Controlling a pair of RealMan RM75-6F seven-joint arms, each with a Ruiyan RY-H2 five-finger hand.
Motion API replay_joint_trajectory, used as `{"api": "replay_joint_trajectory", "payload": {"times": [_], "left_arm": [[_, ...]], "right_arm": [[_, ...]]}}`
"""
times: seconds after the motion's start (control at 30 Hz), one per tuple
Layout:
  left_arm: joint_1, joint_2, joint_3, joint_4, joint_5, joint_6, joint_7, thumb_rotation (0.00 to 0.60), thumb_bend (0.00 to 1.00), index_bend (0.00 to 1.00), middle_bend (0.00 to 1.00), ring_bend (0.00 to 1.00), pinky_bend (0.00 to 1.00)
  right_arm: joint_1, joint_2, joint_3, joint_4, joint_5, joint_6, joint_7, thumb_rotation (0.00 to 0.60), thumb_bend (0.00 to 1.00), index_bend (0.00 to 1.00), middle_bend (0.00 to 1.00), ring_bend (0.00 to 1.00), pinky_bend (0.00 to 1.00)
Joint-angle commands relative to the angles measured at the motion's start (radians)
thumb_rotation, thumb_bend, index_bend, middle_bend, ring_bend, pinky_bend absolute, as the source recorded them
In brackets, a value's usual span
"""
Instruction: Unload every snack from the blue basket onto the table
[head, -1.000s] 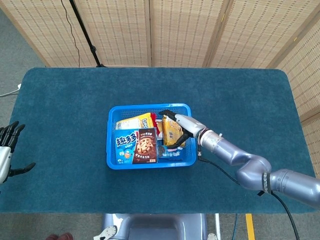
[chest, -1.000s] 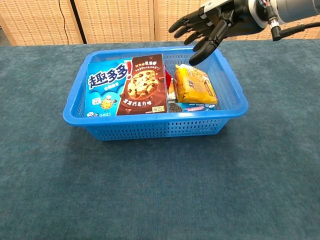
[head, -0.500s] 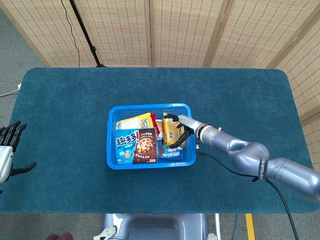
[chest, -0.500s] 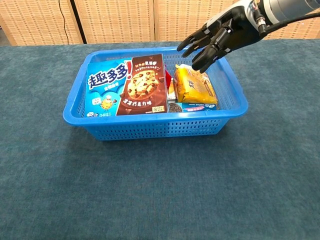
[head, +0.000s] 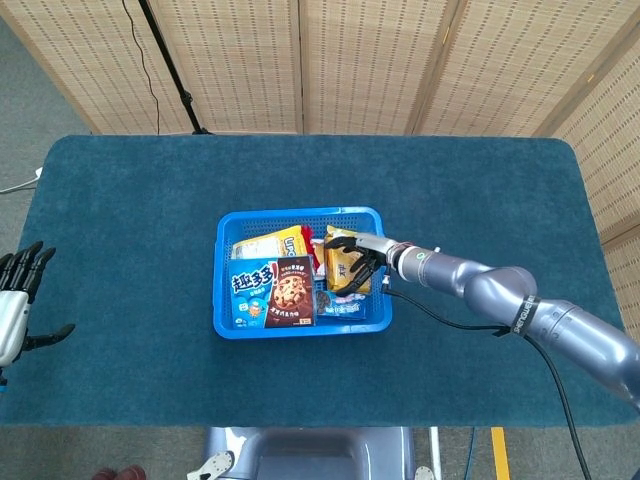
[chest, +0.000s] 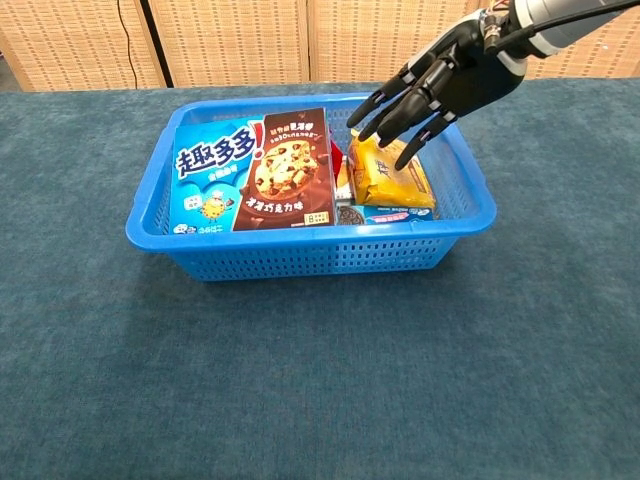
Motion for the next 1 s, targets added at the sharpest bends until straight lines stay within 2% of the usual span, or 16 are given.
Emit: {"api": "replay_joint_trajectory", "payload": {"times": [0.03, 0.23, 0.5, 0.7, 0.83, 1.0], "left_arm": [[-0.001, -0.001, -0.001, 0.0, -0.002, -0.002, 0.002, 0.6, 0.0, 0.0, 0.0, 0.0, 0.0], [-0.003, -0.001, -0.004, 0.001, -0.009, -0.003, 0.001, 0.6, 0.0, 0.0, 0.0, 0.0, 0.0], [-0.006, 0.0, -0.006, 0.004, -0.016, -0.011, -0.003, 0.6, 0.0, 0.0, 0.0, 0.0, 0.0], [-0.006, 0.001, -0.005, 0.004, -0.015, -0.01, -0.007, 0.6, 0.0, 0.0, 0.0, 0.0, 0.0], [-0.006, 0.001, -0.004, 0.004, -0.013, -0.009, -0.007, 0.6, 0.0, 0.0, 0.0, 0.0, 0.0], [-0.006, -0.001, -0.005, 0.004, -0.016, -0.007, -0.004, 0.6, 0.0, 0.0, 0.0, 0.0, 0.0]], "right_arm": [[0.007, -0.03, 0.005, 0.023, 0.018, 0.001, -0.026, 0.6, 0.0, 0.2, 0.15, 0.12, 0.23], [0.047, -0.066, -0.028, 0.058, 0.046, 0.031, 0.001, 0.6, 0.0, 0.22, 0.21, 0.18, 0.25], [0.101, -0.079, -0.102, 0.067, 0.064, 0.093, 0.059, 0.6, 0.0, 0.2, 0.2, 0.18, 0.25], [0.169, -0.089, -0.221, 0.064, 0.092, 0.212, 0.147, 0.6, 0.0, 0.17, 0.22, 0.18, 0.24], [0.217, -0.095, -0.303, 0.061, 0.123, 0.275, 0.188, 0.6, 0.0, 0.21, 0.27, 0.25, 0.33], [0.26, -0.093, -0.355, 0.048, 0.189, 0.289, 0.243, 0.6, 0.0, 0.22, 0.29, 0.3, 0.4]]}}
